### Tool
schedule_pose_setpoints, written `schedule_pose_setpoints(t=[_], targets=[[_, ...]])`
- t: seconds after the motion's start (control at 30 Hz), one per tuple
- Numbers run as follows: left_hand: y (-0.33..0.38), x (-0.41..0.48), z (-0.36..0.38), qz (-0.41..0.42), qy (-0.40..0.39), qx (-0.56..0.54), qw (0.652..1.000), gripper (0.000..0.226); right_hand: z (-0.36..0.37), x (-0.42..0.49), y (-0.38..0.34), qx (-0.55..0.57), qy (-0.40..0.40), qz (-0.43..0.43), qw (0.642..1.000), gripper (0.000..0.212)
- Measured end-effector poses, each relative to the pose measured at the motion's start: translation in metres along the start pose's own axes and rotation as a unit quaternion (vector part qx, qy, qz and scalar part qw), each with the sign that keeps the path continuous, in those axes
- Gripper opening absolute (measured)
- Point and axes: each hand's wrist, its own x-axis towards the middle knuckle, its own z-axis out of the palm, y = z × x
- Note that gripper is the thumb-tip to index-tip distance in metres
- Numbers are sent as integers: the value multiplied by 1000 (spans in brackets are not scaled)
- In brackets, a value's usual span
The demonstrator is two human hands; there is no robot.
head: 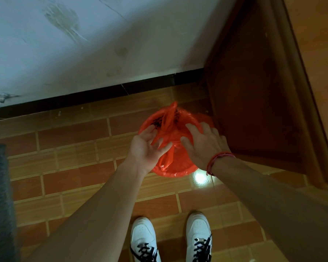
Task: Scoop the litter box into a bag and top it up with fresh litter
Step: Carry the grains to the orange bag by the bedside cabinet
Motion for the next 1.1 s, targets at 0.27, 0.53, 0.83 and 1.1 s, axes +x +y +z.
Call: schedule_pose_setpoints(t=[0.27,0.53,0.83,1.1], targets=[[-2,-7,-2,11,81,52,995,14,-4,-4,-2,-12,3,-1,1000,54],[-4,-16,6,49,141,131,980,36,-6,-11,-8,-15,4,-13,1000,53],[-7,-32,7,-29,8,42,999,44,-11,-21,-10,-23,-1,-8,1000,53],[-9,-32,4,43,100,120,987,38,-12,-27,-9,-27,0,-1,1000,52]])
